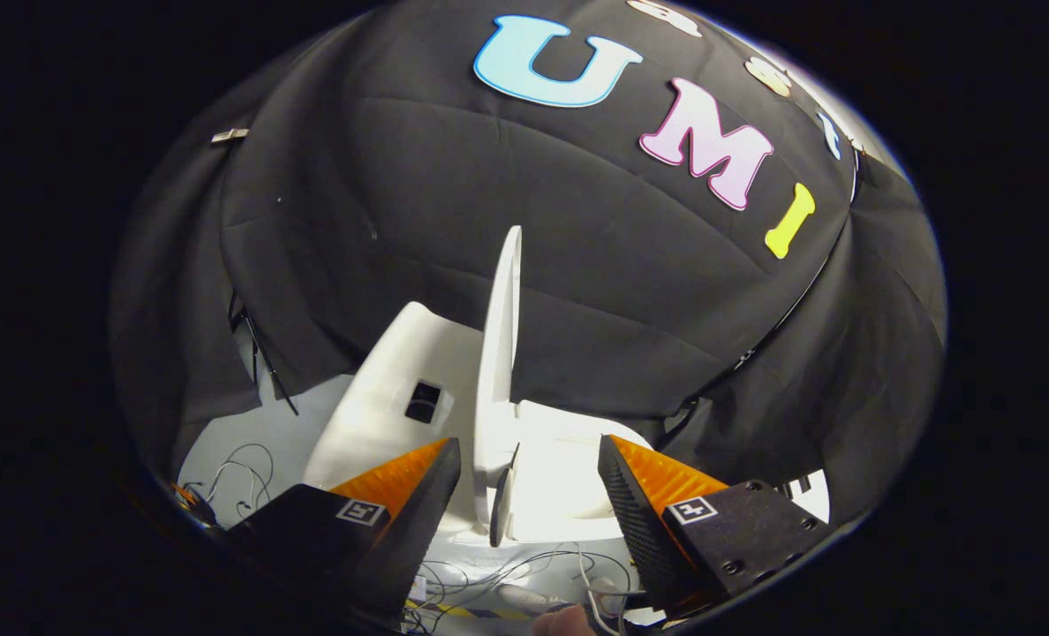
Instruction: Open the toilet lid.
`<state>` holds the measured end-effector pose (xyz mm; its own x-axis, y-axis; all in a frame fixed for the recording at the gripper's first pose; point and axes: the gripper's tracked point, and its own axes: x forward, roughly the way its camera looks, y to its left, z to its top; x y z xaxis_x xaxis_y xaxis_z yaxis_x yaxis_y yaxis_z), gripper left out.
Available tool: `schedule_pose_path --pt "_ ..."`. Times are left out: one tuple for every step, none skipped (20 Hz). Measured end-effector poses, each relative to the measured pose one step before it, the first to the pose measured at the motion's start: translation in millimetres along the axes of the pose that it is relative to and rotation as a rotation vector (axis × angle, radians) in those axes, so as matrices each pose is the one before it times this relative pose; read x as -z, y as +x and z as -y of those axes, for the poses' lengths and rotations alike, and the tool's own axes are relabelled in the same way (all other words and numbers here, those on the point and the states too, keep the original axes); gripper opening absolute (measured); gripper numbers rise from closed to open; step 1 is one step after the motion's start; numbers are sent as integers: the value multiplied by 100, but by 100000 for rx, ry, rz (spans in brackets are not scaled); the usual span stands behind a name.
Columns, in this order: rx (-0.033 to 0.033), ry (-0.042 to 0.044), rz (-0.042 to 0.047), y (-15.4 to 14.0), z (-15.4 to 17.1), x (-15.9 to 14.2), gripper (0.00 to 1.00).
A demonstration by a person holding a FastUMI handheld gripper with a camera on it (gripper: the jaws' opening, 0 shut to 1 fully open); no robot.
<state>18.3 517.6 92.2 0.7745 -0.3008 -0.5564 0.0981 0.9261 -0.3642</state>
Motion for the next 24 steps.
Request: schedule_pose_path --pt "-1442 804 420 -49 94 -493 100" --pt "-883 697 822 -184 260 -557 100" --pt "-2389 604 1419 -93 -11 -521 100" --pt "-2892 415 2592 -123 -97 -663 100" --pt "-310 733 1273 -219 776 -461 100" --pt "-2895 1785 1234 -297 158 -441 100" --pt "-2446 2018 932 -45 93 -407 100" --pt "-1112 1772 864 -222 626 -528 100" --pt "-359 1094 666 -271 998 -620 100" --pt "-1155 921 819 -195 797 -537 100" --pt "-624 742 1079 -45 1014 -689 100" --pt "8 1048 1205 -257 1325 -640 99" --pt "30 990 1518 -30 1425 -613 100" --pt "574 639 804 60 1528 -381 99" --pt "-600 1722 746 17 1507 -253 99" --pt "-495 1414 74 164 1235 -34 100" --pt "469 1554 473 101 1848 -130 99" --pt "-4 1088 588 219 1764 -212 100" --pt "419 1144 767 193 1835 -49 100" --pt "-181 764 1237 244 1727 -114 100" --pt "-53 698 1347 437 1970 -143 99" --pt "-171 1148 1187 337 1933 -16 99" --pt "1065 442 2153 222 2189 -60 100" --pt "1454 690 1489 327 2091 88 100"
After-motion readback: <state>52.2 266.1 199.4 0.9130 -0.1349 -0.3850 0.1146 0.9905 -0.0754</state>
